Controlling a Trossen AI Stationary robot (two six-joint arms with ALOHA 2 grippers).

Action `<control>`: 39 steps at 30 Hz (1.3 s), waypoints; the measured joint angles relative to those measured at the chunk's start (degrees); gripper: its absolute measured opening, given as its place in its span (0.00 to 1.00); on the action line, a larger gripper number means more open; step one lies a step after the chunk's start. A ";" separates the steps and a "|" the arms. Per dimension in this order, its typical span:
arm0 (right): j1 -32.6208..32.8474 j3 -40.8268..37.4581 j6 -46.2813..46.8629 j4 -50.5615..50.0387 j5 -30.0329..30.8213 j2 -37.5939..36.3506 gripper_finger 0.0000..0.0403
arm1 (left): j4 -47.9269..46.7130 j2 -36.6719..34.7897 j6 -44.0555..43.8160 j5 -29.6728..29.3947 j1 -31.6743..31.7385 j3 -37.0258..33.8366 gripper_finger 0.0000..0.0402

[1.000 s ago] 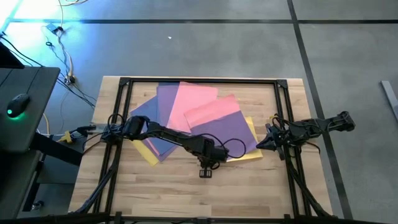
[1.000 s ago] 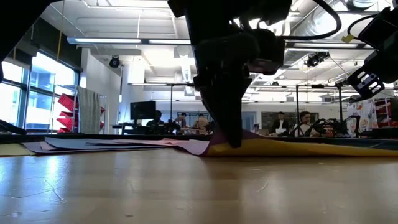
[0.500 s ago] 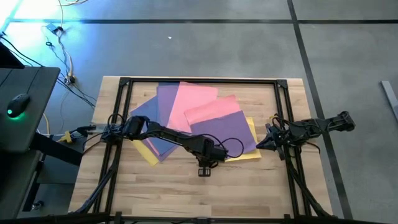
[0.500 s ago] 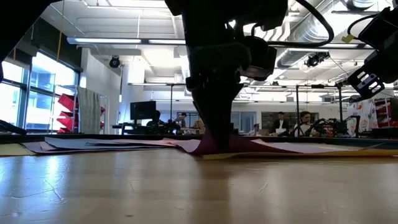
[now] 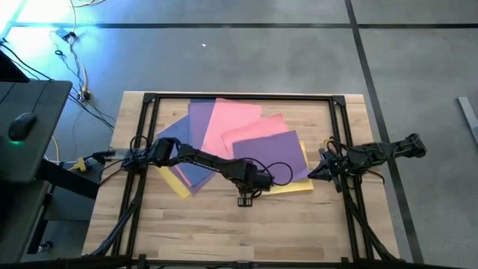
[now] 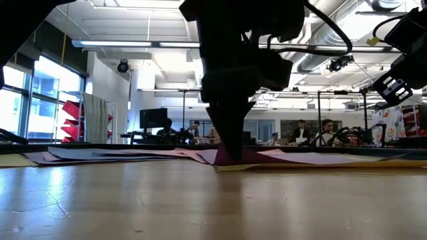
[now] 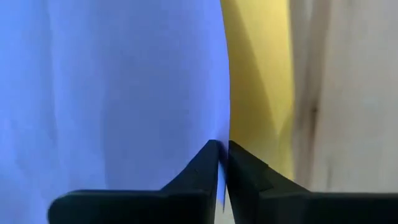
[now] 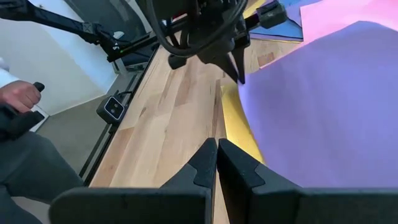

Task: Organize paper
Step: Put the purple paper on the bottom left of the table

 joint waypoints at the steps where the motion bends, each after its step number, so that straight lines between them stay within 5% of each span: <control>1: 0.00 0.00 -0.01 0.00 0.00 0.00 0.00 | -0.91 -0.22 -0.06 -0.31 0.00 0.46 0.00; 13: 0.00 0.01 0.00 0.00 0.00 0.00 0.00 | -14.34 -11.70 -6.77 2.37 -6.46 -1.57 0.00; 23: 0.00 -0.01 0.01 0.00 0.00 0.00 0.00 | -13.45 -12.77 -21.04 9.46 -24.03 -7.85 0.00; 32: 0.00 0.00 0.01 -0.02 0.00 0.00 0.00 | -10.00 -12.79 -35.91 6.64 -39.39 -10.89 0.00; 39: 0.00 0.00 0.01 -0.02 0.00 0.00 0.00 | -10.00 -12.79 -38.25 6.00 -47.61 -15.77 0.00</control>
